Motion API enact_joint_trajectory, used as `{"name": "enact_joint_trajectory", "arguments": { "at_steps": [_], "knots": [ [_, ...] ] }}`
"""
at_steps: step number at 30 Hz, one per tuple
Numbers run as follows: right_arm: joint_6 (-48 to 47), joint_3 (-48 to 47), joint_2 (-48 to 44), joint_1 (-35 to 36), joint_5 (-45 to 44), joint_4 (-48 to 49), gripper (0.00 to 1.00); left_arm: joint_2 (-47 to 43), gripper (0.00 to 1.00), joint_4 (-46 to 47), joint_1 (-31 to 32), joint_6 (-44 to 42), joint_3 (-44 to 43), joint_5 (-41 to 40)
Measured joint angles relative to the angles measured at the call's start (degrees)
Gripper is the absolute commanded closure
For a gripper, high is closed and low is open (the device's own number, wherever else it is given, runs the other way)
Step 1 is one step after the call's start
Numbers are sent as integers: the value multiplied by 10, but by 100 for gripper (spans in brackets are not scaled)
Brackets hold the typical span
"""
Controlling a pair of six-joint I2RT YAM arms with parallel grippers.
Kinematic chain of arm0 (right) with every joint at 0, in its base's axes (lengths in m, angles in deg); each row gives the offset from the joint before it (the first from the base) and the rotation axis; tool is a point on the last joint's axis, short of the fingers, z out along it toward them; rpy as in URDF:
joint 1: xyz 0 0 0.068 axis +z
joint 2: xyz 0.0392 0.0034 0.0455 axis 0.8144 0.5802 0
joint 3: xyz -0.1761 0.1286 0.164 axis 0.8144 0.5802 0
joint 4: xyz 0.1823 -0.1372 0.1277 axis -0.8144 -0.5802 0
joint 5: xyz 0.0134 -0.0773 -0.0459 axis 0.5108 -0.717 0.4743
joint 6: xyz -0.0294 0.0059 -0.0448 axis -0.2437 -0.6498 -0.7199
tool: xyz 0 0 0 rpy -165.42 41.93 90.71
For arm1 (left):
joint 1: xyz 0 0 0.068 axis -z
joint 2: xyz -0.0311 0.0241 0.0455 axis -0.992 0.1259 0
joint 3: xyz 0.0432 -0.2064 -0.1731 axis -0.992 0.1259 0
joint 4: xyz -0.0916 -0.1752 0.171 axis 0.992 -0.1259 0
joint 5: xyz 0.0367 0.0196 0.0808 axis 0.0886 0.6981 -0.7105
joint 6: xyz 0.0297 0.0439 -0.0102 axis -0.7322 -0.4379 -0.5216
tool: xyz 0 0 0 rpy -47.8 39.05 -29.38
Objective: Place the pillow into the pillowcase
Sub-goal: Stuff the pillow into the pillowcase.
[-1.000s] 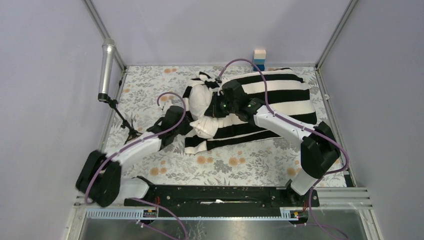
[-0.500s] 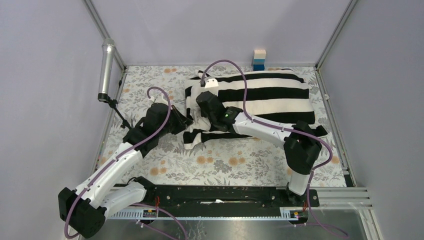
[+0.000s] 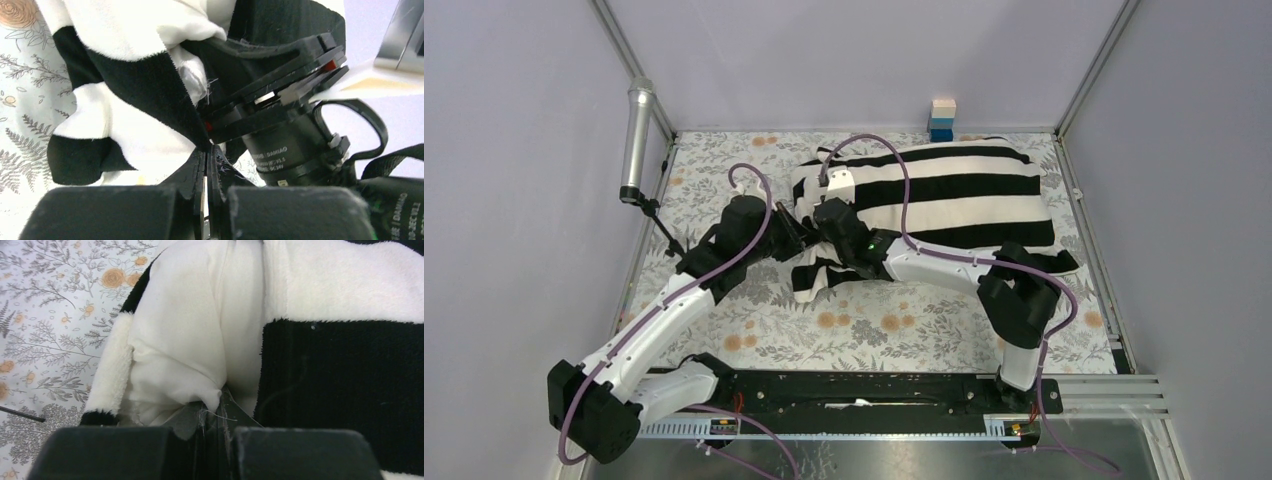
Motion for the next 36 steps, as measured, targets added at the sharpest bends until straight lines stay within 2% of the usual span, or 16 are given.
{"name": "enact_joint_trajectory", "arguments": {
  "at_steps": [4, 7, 8, 11, 13, 16, 19, 24, 28, 31, 33, 36],
  "knots": [
    [-10, 32, -5, -2, 28, 52, 100, 27, 100, 29, -2, 5, -1, 12],
    [-14, 70, -12, -19, 92, 94, 100, 53, 100, 43, -5, 9, -1, 23],
    [-14, 82, -16, -22, 115, 107, 94, 61, 100, 48, -9, 9, -1, 23],
    [-10, 103, -38, -25, 171, 118, 68, 69, 100, 64, -33, 21, 8, 34],
    [-9, 99, -49, -25, 190, 108, 55, 66, 100, 78, -53, 35, 26, 38],
    [-4, 64, -60, -24, 221, 55, 44, 34, 100, 85, -66, 53, 61, 36],
    [-2, 15, -64, -23, 243, -4, 39, -19, 100, 80, -68, 62, 87, 28],
    [-24, -23, -90, -21, 262, -70, 24, -62, 100, 73, -67, 63, 92, 23],
    [-75, -24, -127, -12, 290, -106, 21, -64, 100, 65, -67, 64, 92, 20],
    [-118, -24, -139, -5, 306, -129, 23, -64, 100, 61, -67, 64, 92, 16],
    [-144, -24, -137, -2, 308, -147, 31, -64, 100, 58, -67, 64, 92, 16],
    [-174, -26, -117, -1, 291, -166, 48, -64, 100, 50, -67, 61, 90, 16]
  ]
}}
